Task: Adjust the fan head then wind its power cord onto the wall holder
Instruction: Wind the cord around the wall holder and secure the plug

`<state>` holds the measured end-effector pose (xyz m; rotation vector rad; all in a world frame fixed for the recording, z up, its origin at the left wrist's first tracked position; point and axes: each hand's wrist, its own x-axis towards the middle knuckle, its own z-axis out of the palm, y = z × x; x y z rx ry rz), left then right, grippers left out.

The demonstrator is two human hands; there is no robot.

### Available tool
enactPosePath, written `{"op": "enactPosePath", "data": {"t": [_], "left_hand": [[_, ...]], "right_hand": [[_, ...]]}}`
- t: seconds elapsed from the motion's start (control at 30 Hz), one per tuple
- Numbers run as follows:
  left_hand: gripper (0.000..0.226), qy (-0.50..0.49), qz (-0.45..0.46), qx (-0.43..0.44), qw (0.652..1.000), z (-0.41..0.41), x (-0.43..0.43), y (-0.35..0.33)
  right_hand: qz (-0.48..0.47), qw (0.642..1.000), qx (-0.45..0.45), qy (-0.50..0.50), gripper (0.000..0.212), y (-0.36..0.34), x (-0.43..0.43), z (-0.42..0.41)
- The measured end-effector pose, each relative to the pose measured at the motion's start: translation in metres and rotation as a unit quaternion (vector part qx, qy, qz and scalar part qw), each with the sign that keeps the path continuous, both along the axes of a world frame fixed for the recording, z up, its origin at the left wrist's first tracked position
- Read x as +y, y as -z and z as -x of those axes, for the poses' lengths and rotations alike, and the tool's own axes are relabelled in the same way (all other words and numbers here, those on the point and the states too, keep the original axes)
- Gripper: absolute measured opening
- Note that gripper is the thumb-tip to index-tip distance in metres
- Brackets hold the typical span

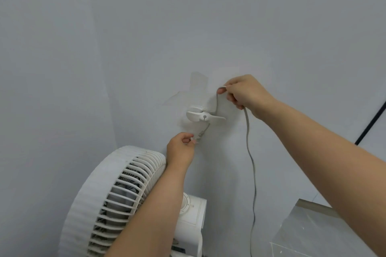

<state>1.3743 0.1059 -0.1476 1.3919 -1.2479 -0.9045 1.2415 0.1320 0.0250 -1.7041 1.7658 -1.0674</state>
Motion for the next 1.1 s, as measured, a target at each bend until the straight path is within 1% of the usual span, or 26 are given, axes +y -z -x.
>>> {"op": "enactPosePath", "data": {"t": [0.07, 0.13, 0.2, 0.27, 0.33, 0.4, 0.5, 0.53, 0.57, 0.63, 0.7, 0.8, 0.9, 0.97, 1.03, 1.1], "left_hand": [[0.018, 0.015, -0.006, 0.013, 1.0, 0.0, 0.0, -0.001], [0.019, 0.03, -0.015, 0.03, 0.999, 0.0, 0.001, -0.001], [0.021, 0.042, -0.027, 0.048, 0.998, 0.001, 0.001, -0.001], [0.023, 0.046, -0.029, 0.058, 0.997, 0.001, 0.0, -0.001], [0.024, 0.042, -0.025, 0.062, 0.997, 0.0, 0.0, -0.001], [0.022, 0.034, -0.018, 0.053, 0.998, -0.002, 0.002, 0.0], [0.016, 0.001, 0.002, 0.031, 1.0, -0.002, 0.004, -0.003], [0.015, -0.007, 0.014, 0.045, 0.999, -0.002, 0.005, -0.006], [0.016, -0.001, 0.025, 0.077, 0.997, -0.003, 0.007, -0.009], [0.02, 0.043, 0.038, 0.163, 0.985, -0.004, 0.012, -0.016], [0.026, 0.101, 0.043, 0.223, 0.969, -0.005, 0.018, -0.021], [0.03, 0.179, 0.045, 0.248, 0.951, -0.006, 0.02, -0.022], [0.026, 0.239, 0.043, 0.274, 0.931, -0.005, 0.019, -0.02], [0.026, 0.248, 0.048, 0.286, 0.924, -0.005, 0.019, -0.019], [0.014, 0.22, 0.052, 0.292, 0.929, -0.003, 0.019, -0.02], [0.013, 0.177, 0.06, 0.277, 0.943, -0.002, 0.02, -0.021]], "right_hand": [[-0.046, 0.998, -0.022, -0.027, 0.037, -0.005, -0.006, -0.007], [-0.07, 0.996, -0.032, -0.045, 0.039, -0.006, -0.011, -0.013], [-0.054, 0.997, -0.024, -0.044, 0.035, -0.005, -0.015, -0.017], [0.0, 1.0, 0.013, -0.02, 0.025, -0.004, -0.017, -0.017], [0.034, 0.999, 0.026, -0.002, 0.021, -0.004, -0.019, -0.016], [0.029, 0.999, 0.021, -0.009, 0.019, -0.004, -0.021, -0.016], [0.003, 0.996, 0.083, -0.03, 0.021, -0.008, -0.016, -0.023], [-0.005, 0.994, 0.102, -0.034, 0.024, -0.01, -0.013, -0.026], [-0.01, 0.993, 0.116, -0.033, 0.027, -0.011, -0.011, -0.029], [-0.005, 0.991, 0.128, -0.023, 0.028, -0.012, -0.011, -0.032], [-0.01, 0.996, 0.091, -0.023, 0.027, -0.012, -0.014, -0.032], [-0.039, 0.999, 0.002, -0.031, 0.024, -0.008, -0.016, -0.029], [-0.047, 0.998, -0.032, -0.041, 0.022, -0.006, -0.017, -0.031], [-0.042, 0.998, -0.034, -0.044, 0.023, -0.005, -0.016, -0.033], [-0.037, 0.998, -0.032, -0.049, 0.024, -0.005, -0.015, -0.035], [-0.036, 0.997, -0.034, -0.057, 0.024, -0.004, -0.014, -0.037]]}}
